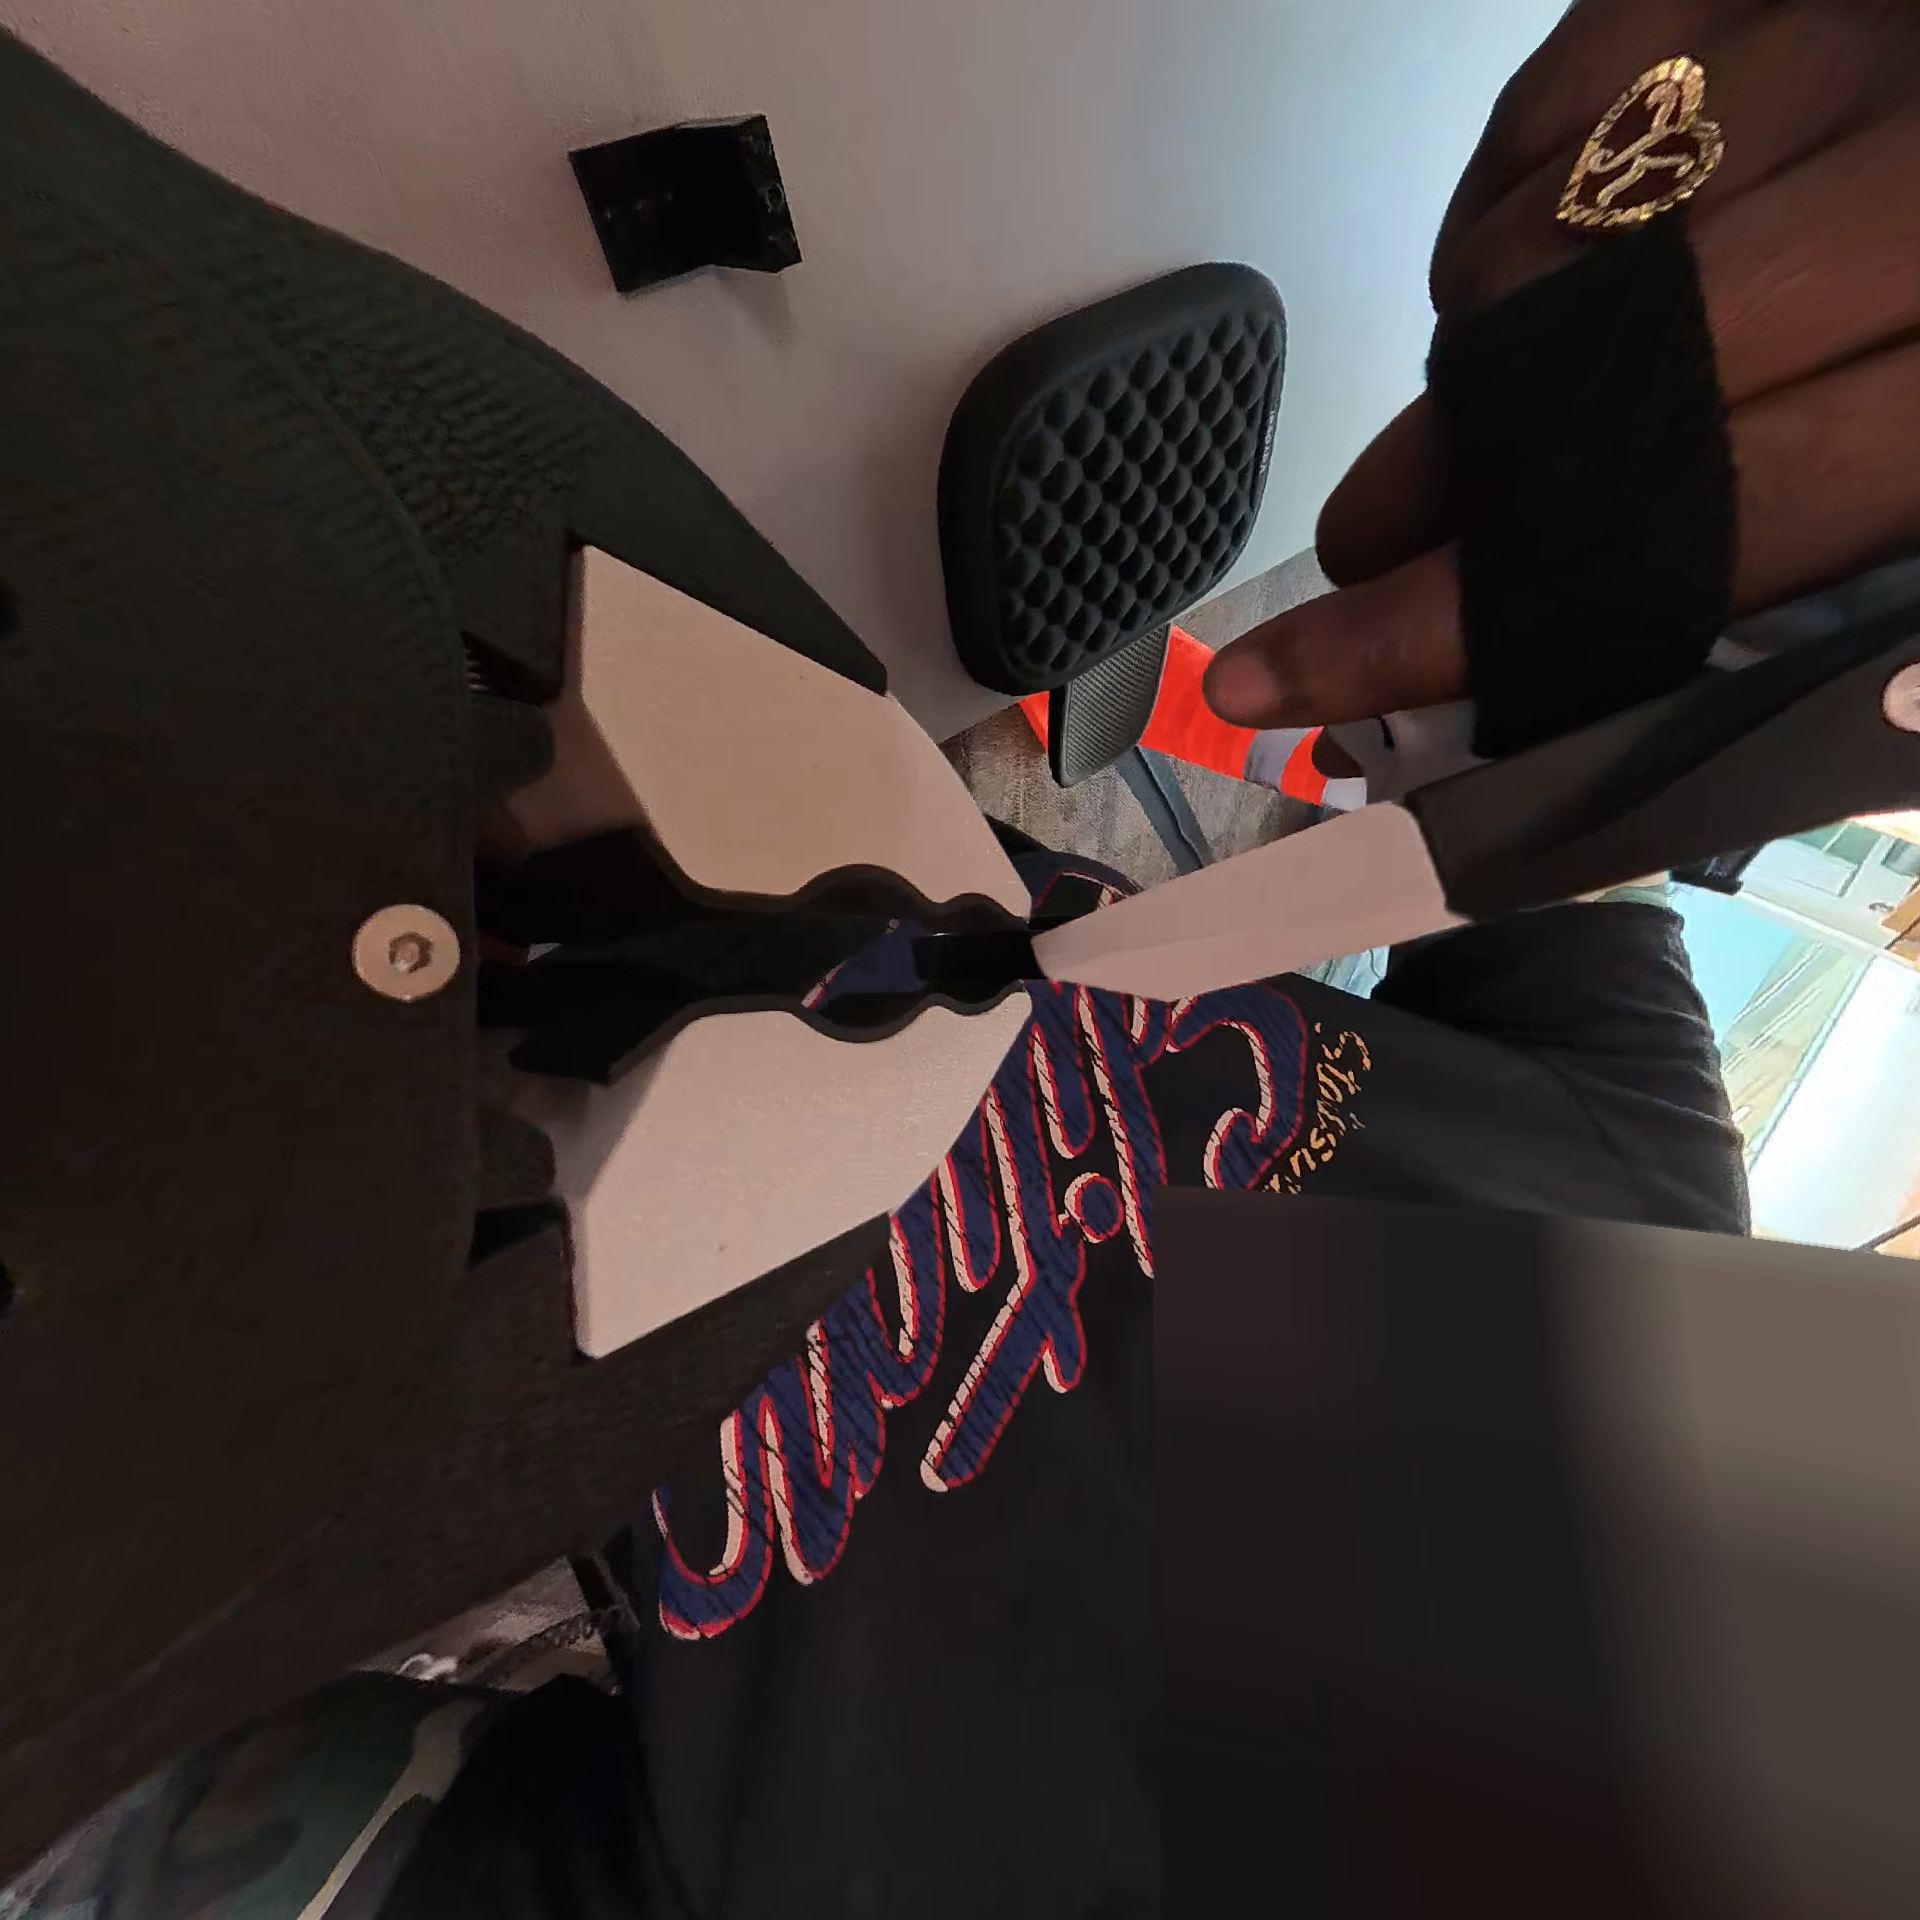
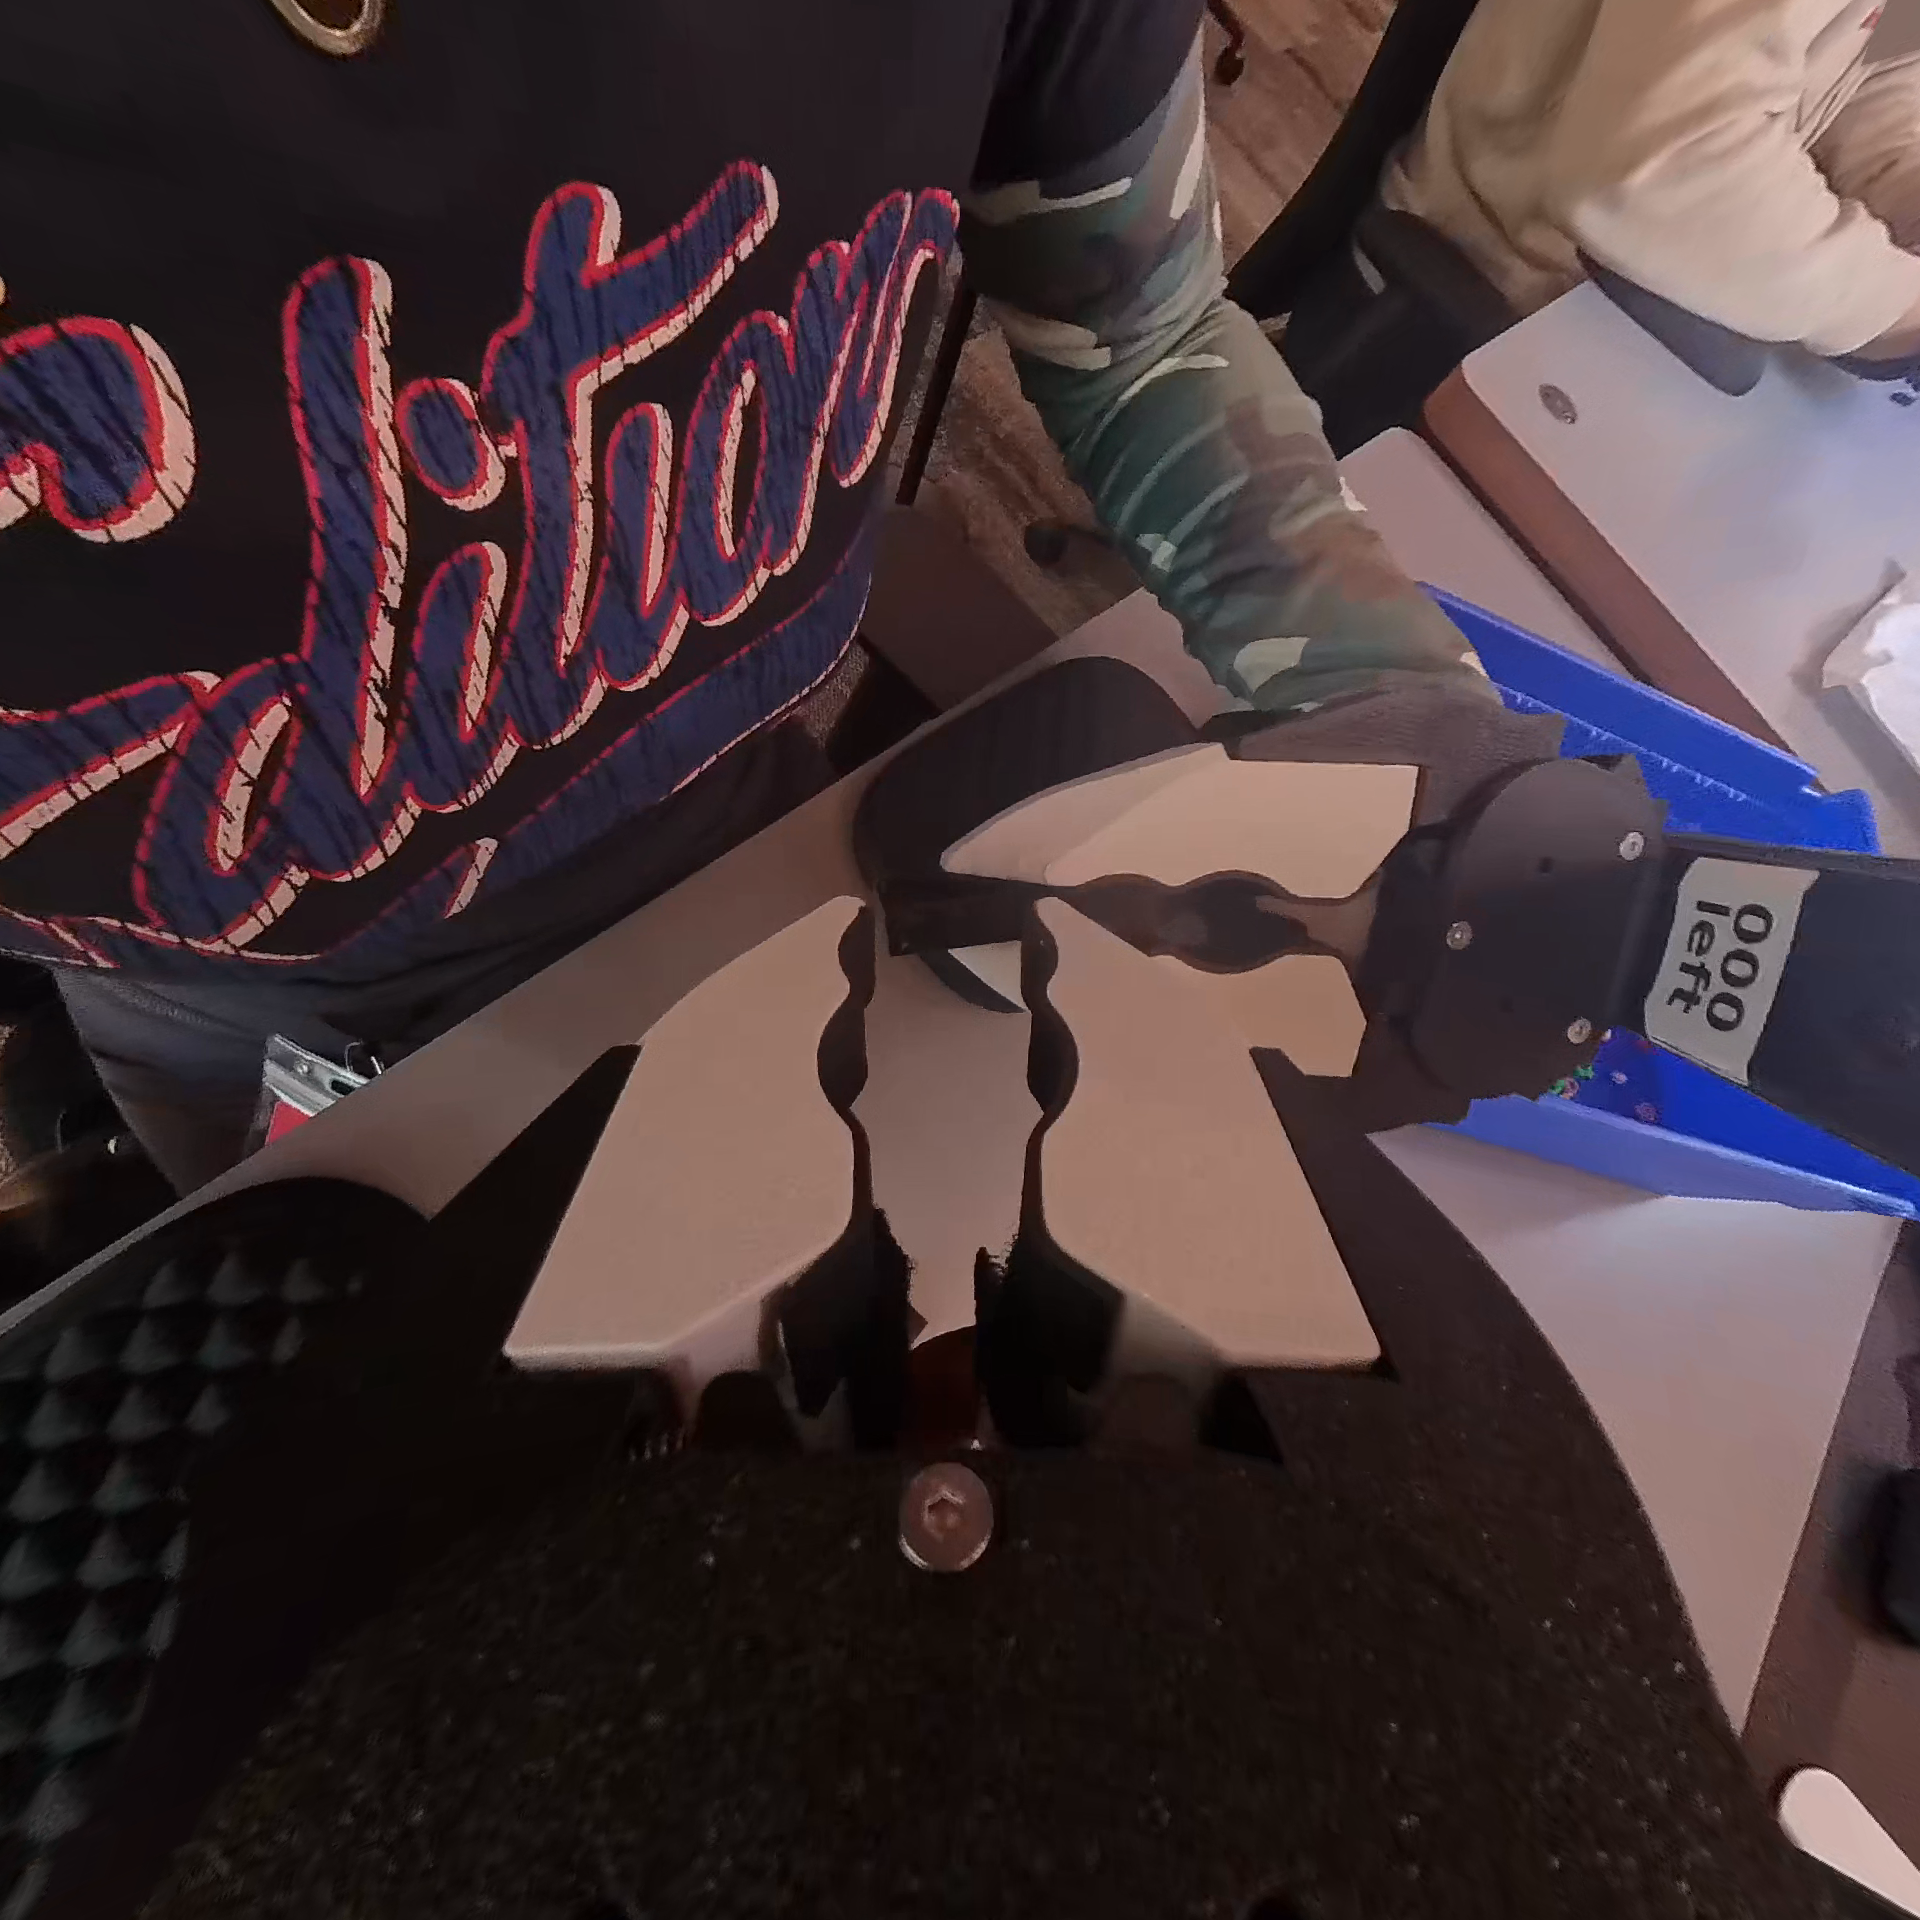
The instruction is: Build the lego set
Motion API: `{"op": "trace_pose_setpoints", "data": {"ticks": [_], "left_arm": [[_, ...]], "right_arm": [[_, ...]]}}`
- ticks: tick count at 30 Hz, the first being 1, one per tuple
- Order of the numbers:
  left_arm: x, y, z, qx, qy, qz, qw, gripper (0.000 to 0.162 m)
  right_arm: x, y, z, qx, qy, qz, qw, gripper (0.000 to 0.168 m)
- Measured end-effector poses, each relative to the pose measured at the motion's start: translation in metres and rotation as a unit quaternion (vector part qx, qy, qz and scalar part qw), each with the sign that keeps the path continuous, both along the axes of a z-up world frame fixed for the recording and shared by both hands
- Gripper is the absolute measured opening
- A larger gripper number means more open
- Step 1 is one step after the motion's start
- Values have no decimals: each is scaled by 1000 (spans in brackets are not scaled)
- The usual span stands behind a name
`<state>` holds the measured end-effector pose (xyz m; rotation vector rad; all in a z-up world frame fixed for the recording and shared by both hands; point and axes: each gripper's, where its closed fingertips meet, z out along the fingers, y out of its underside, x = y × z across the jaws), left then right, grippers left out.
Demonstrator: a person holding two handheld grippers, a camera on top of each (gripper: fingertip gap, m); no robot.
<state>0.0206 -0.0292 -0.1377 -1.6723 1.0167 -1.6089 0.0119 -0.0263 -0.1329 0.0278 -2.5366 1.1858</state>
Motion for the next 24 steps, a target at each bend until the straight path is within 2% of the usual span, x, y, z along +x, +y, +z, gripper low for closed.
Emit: {"op": "trace_pose_setpoints", "data": {"ticks": [5,7,8,10,12,14,19,24], "left_arm": [[0,6,-5,18,12,10,1000,9],[-7,28,-13,61,35,91,993,39],[-14,43,-25,83,77,147,983,54],[-31,69,-62,131,197,244,940,68],[-36,78,-99,148,291,275,904,68],[-33,83,-124,135,334,275,891,62],[-35,99,-155,145,398,280,861,46],[-24,98,-169,142,377,284,870,43]], "right_arm": [[-1,6,-4,32,-2,-19,999,25],[1,19,-5,51,-8,-55,997,25],[1,31,-6,64,-13,-93,994,25],[1,61,-14,99,-38,-188,976,25],[4,85,-26,111,-85,-273,952,25],[4,95,-39,99,-135,-340,925,25],[-6,102,-74,100,-187,-413,885,25],[-15,104,-105,113,-211,-448,861,25]]}}
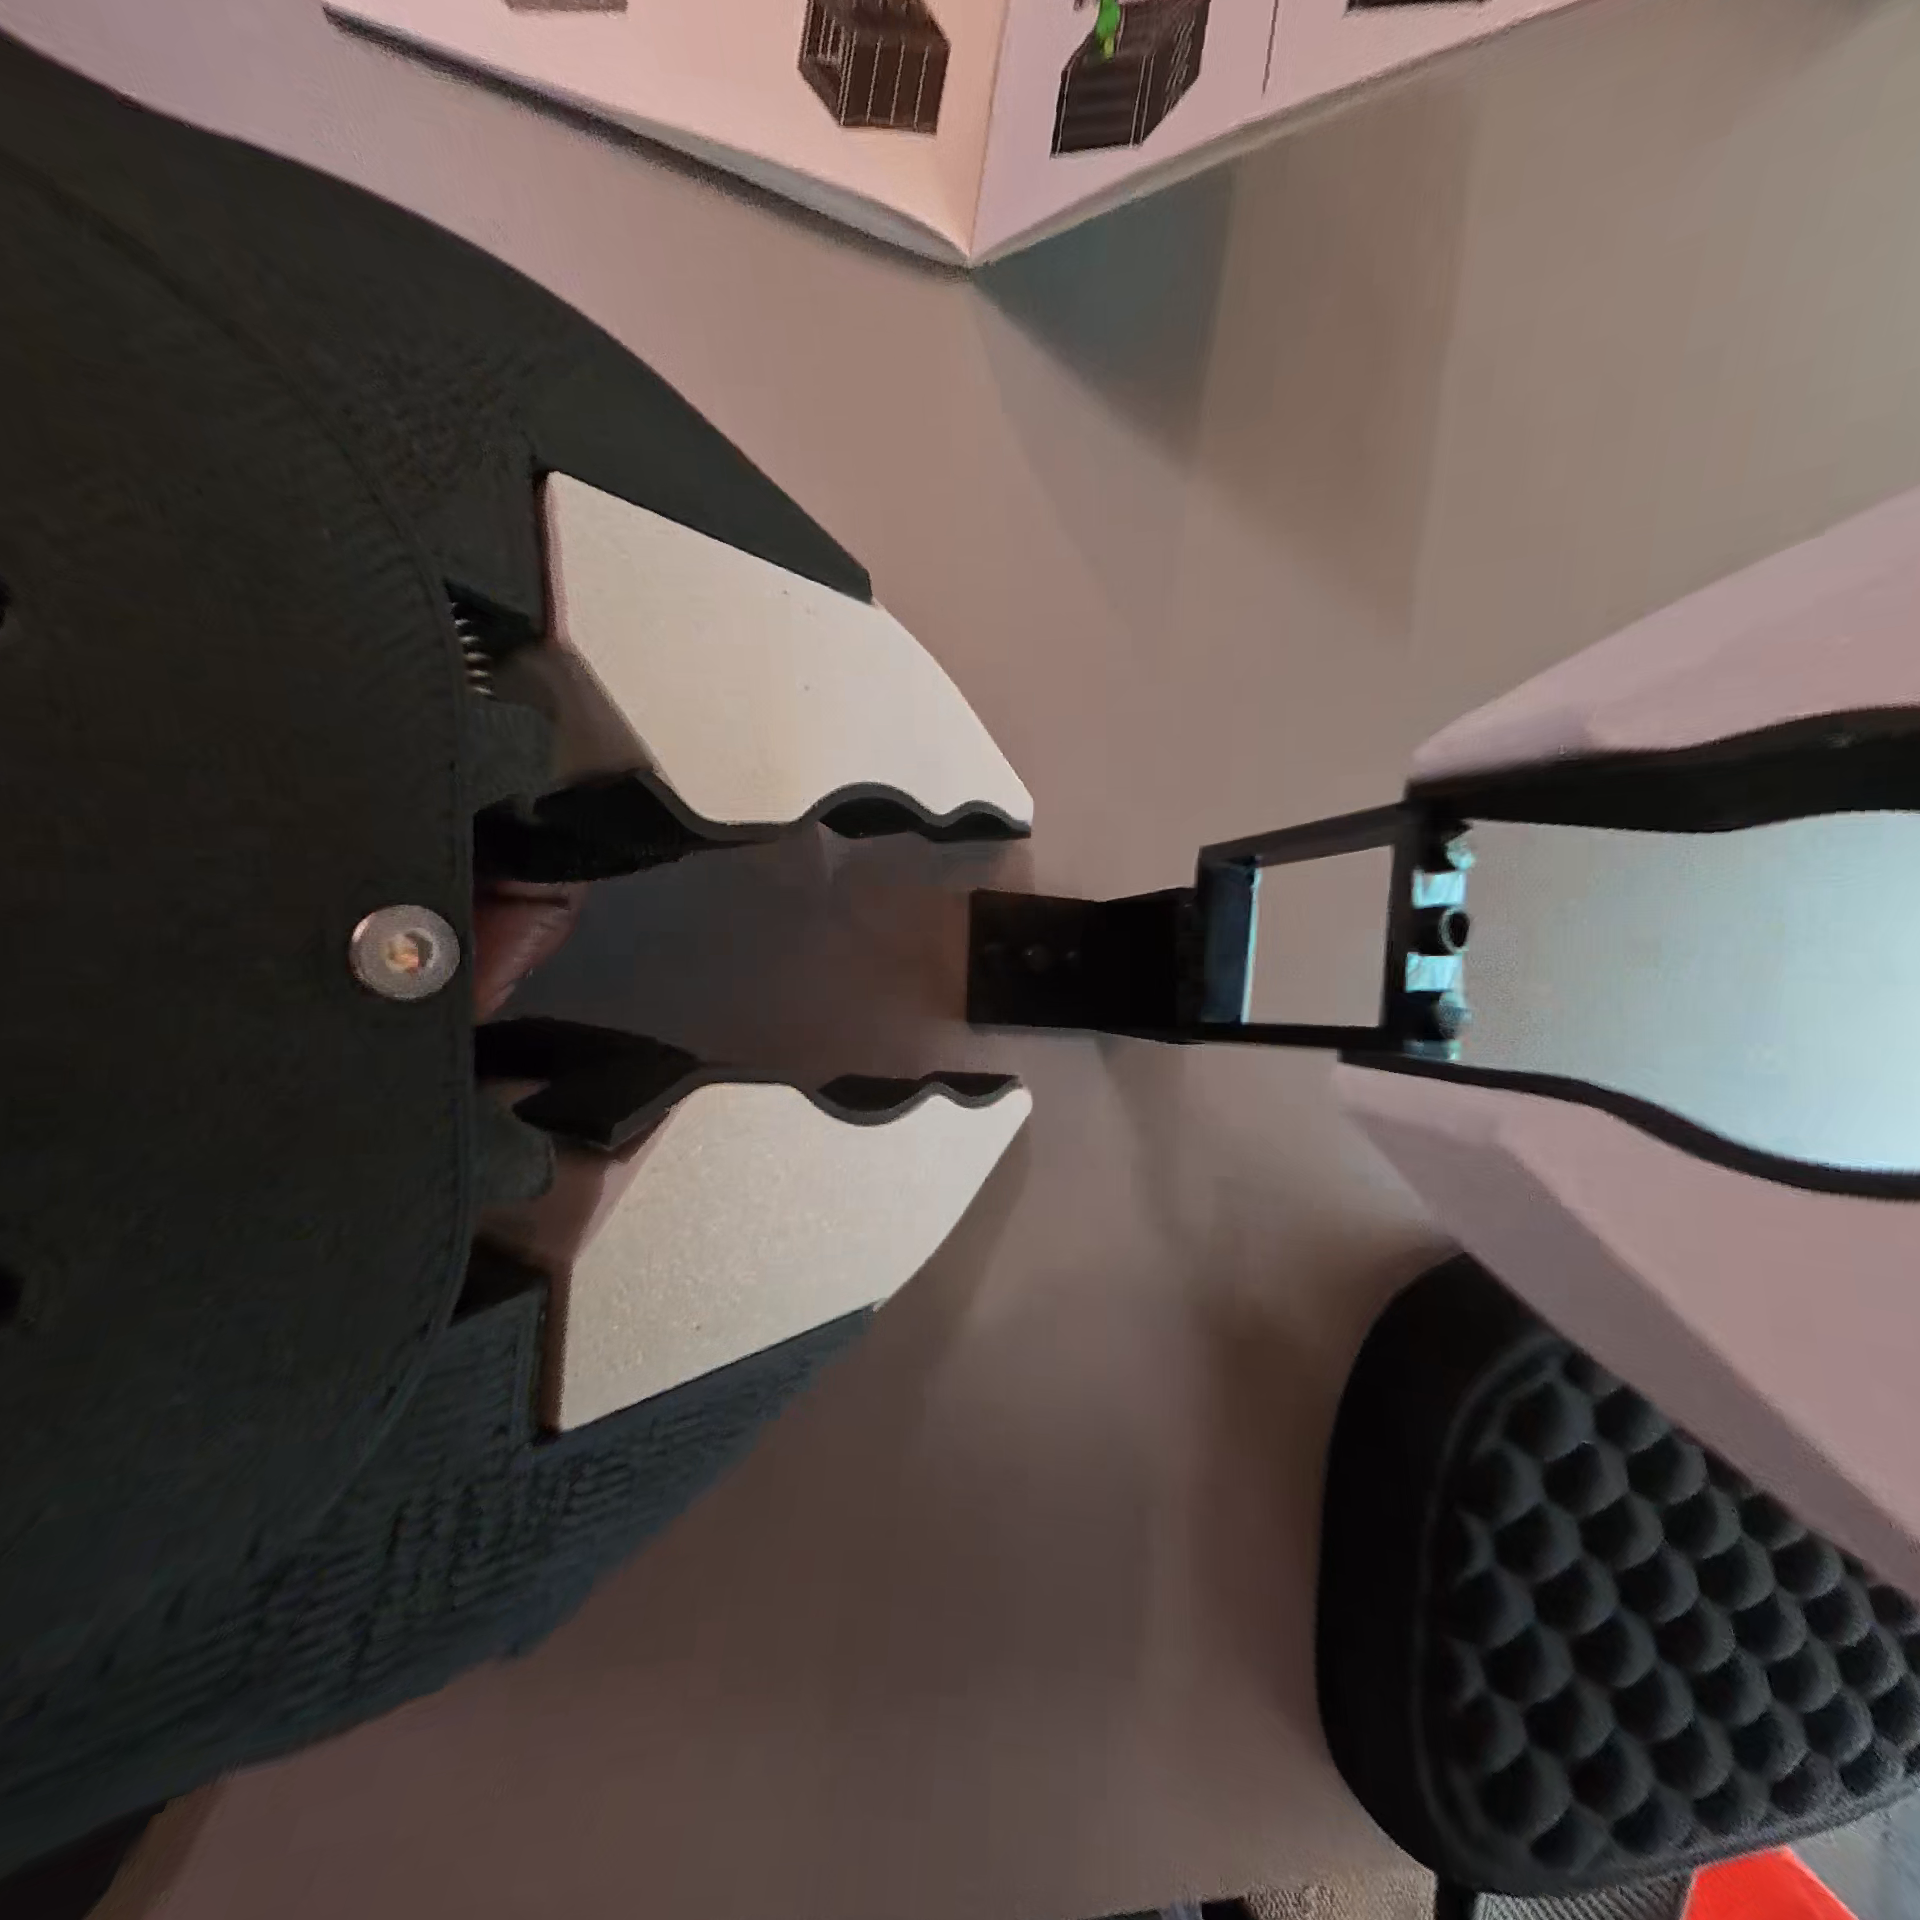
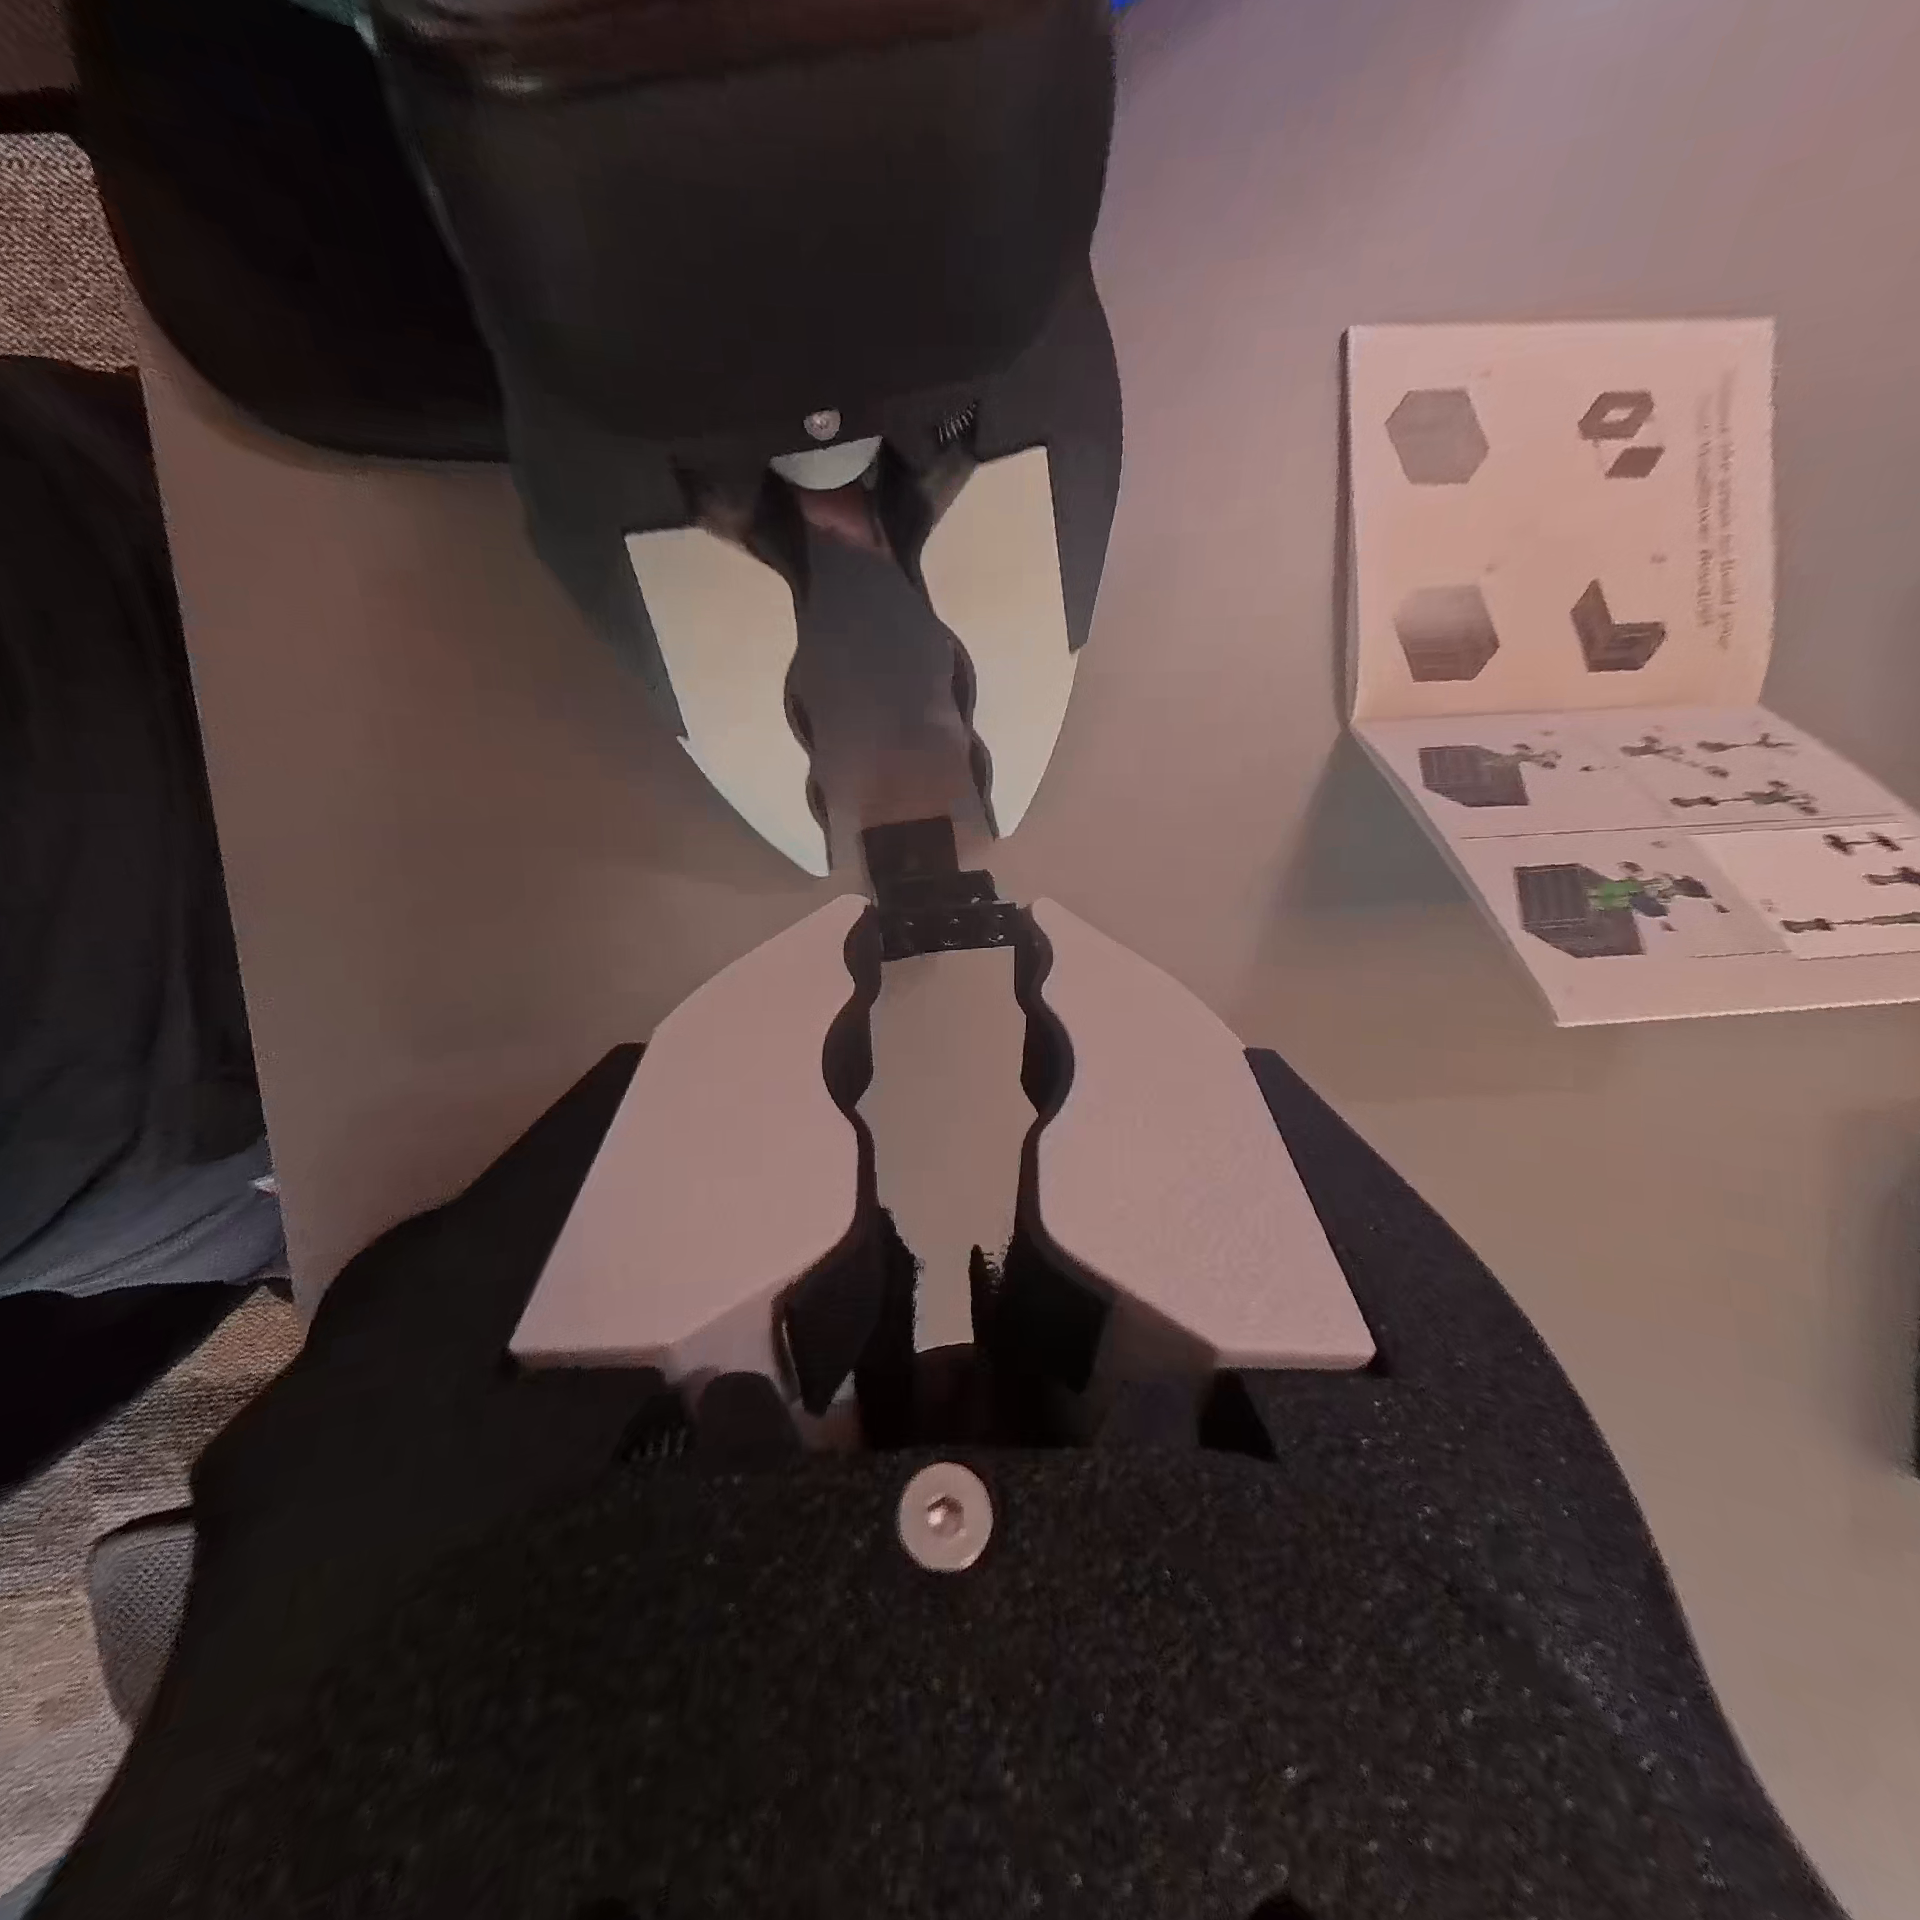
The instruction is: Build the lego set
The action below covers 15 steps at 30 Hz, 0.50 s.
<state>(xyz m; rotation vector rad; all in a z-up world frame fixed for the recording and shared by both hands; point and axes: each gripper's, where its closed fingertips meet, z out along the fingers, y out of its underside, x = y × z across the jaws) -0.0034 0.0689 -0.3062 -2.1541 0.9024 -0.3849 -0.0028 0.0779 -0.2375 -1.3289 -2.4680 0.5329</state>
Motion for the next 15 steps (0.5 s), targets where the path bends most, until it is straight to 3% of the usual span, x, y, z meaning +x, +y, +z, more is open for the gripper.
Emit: {"op": "trace_pose_setpoints", "data": {"ticks": [15], "left_arm": [[1,0,-3,-7,-6,-4,1000,26]], "right_arm": [[2,-7,-35,45,-37,13,998,25]]}}
